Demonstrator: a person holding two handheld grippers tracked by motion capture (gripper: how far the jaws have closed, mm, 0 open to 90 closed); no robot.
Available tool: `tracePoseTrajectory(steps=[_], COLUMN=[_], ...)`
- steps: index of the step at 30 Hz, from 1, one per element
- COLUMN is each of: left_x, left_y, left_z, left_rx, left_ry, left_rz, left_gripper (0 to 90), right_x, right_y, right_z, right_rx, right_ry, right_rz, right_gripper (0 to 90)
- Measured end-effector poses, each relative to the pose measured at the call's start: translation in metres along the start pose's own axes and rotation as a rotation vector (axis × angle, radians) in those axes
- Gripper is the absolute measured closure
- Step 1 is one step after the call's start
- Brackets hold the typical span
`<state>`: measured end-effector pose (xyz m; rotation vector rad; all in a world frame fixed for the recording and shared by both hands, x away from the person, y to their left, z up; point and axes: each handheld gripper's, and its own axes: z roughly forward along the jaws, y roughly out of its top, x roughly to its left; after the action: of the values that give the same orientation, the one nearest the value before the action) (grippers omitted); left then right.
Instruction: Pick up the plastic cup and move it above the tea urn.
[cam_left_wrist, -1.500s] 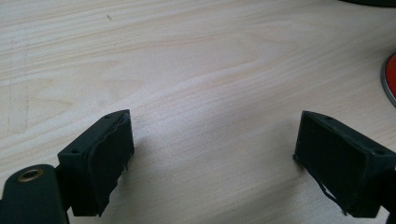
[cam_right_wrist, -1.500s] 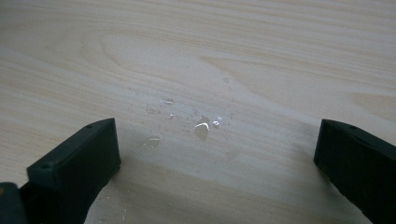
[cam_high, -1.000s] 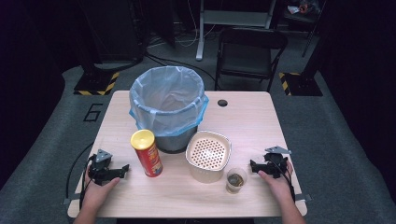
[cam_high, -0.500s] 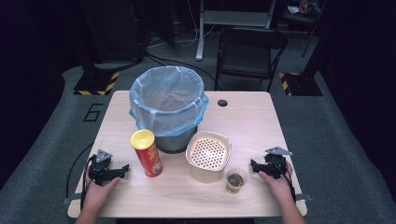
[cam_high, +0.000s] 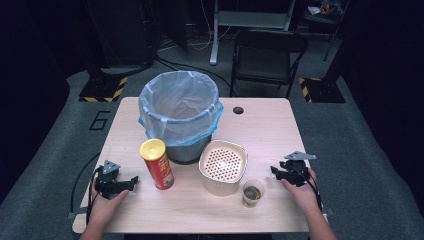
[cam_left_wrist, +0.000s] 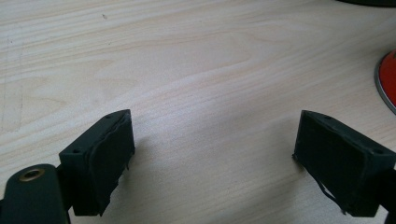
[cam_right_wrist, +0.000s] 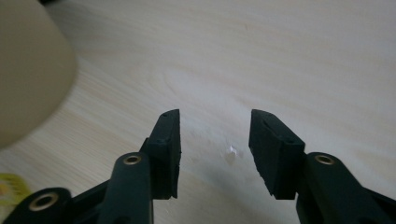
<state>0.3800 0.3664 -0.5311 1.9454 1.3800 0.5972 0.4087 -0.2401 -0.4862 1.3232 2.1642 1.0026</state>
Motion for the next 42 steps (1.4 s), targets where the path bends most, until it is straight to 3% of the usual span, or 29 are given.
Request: tracePoseTrajectory(steps=[4, 9, 13, 20, 24, 29, 31, 35, 38, 42], left_x=[0.000, 0.000, 0.000, 0.000, 0.000, 0.000, 0.000, 0.000, 0.000, 0.000], left_y=[0.000, 0.000, 0.000, 0.000, 0.000, 0.000, 0.000, 0.000, 0.000, 0.000], left_z=[0.000, 0.000, 0.000, 0.000, 0.000, 0.000, 0.000, 0.000, 0.000, 0.000], left_rx=[0.000, 0.000, 0.000, -0.001, -0.001, 0.000, 0.000, 0.000, -0.001, 0.000], left_ry=[0.000, 0.000, 0.000, 0.000, 0.000, 0.000, 0.000, 0.000, 0.000, 0.000], left_rz=[0.000, 0.000, 0.000, 0.000, 0.000, 0.000, 0.000, 0.000, 0.000, 0.000], left_gripper=[11.7, 11.7, 11.7, 11.7, 11.7, 11.7, 11.7, 11.7, 11.7, 11.7], right_x=[0.002, 0.010, 0.020, 0.044, 0.054, 0.067, 0.070, 0.073, 0.073, 0.076], right_y=[0.028, 0.054, 0.069, 0.091, 0.097, 0.096, 0.095, 0.096, 0.098, 0.098], right_z=[-0.016, -0.025, -0.028, -0.025, -0.015, -0.006, -0.001, 0.003, 0.005, 0.006], right_rx=[-0.034, -0.033, -0.053, -0.072, -0.061, -0.027, -0.009, -0.011, -0.010, -0.011], right_ry=[0.054, 0.112, 0.177, 0.243, 0.279, 0.293, 0.300, 0.290, 0.312, 0.335], right_rz=[-0.028, -0.031, 0.004, -0.015, -0.016, -0.055, -0.050, -0.061, -0.051, -0.076], right_gripper=[61.3, 62.7, 60.9, 52.2, 52.1, 63.8, 70.9, 74.0, 76.1, 77.0])
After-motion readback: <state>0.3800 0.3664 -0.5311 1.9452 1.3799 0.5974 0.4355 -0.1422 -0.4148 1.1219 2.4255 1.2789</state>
